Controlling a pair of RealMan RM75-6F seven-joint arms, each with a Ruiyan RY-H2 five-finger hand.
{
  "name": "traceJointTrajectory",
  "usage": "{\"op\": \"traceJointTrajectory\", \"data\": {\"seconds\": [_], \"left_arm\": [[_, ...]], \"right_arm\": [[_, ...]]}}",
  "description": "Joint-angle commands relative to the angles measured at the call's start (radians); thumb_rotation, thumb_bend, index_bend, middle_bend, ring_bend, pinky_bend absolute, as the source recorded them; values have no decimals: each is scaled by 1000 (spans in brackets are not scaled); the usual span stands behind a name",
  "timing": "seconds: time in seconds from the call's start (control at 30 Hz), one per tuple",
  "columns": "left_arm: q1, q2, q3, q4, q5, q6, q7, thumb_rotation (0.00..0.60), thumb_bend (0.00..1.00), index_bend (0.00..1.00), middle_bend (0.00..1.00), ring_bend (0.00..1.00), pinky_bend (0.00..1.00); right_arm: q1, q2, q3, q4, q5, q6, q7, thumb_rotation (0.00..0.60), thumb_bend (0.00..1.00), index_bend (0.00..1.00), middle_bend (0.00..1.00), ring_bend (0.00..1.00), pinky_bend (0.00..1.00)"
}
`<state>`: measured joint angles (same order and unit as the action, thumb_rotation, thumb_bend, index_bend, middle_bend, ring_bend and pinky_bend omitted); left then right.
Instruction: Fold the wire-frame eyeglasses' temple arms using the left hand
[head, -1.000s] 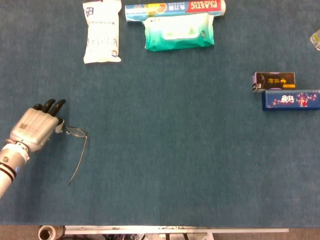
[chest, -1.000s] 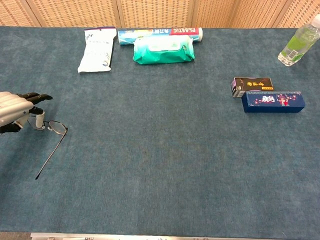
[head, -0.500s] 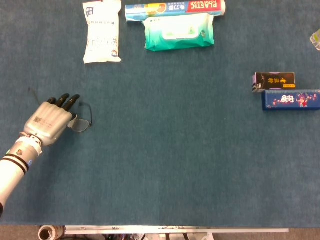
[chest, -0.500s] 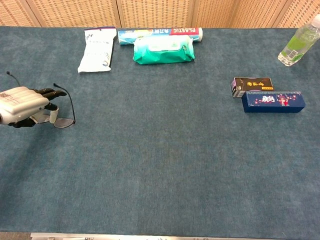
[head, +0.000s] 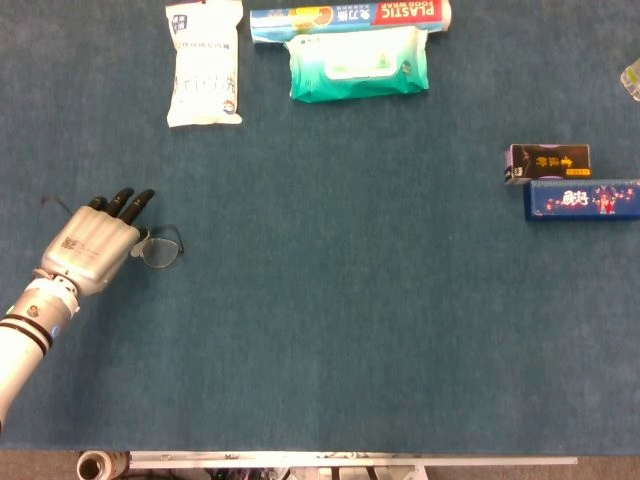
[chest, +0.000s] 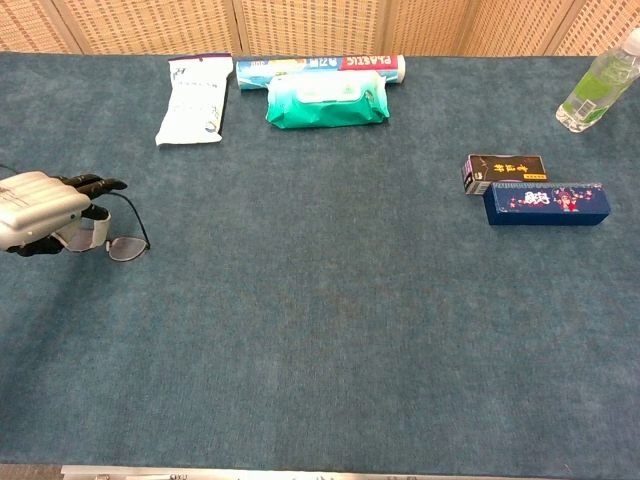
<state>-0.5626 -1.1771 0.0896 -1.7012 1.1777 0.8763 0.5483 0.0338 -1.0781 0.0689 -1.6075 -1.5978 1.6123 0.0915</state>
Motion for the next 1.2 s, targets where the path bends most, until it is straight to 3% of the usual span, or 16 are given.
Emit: {"op": "traceJointTrajectory", "data": {"seconds": [0.03,0.27,0.5,0.73,0.8,0.97,1.2], "left_arm": [[1,1,1,-1,0,3,-4,600,1000,428,0,0,181],[18,34,1,-41,27,53,-18,600,1000,430,0,0,181],[63,100,-9,-118,101,168,-65,600,1000,427,0,0,181],[131,125,-41,-146,147,326,-88,600,999,296,0,1,183],[149,122,-62,-137,136,371,-86,600,943,241,0,4,184],[183,111,-108,-100,95,439,-132,600,660,148,0,13,185],[221,94,-148,2,33,468,-202,600,503,120,0,13,185]], "right_arm": [[0,0,1,0,1,0,1,600,360,523,434,262,385],[0,3,1,-1,2,0,6,600,360,523,434,263,385],[-2,4,-1,-3,-6,6,7,600,360,523,435,263,385],[-3,4,-2,-5,-9,8,5,600,360,523,435,263,385],[-3,4,-2,-5,-9,9,4,600,360,523,435,263,385],[-4,4,-1,-5,-7,10,4,600,360,523,435,263,385],[-5,5,-1,-6,-8,12,3,600,361,523,435,263,385]]}}
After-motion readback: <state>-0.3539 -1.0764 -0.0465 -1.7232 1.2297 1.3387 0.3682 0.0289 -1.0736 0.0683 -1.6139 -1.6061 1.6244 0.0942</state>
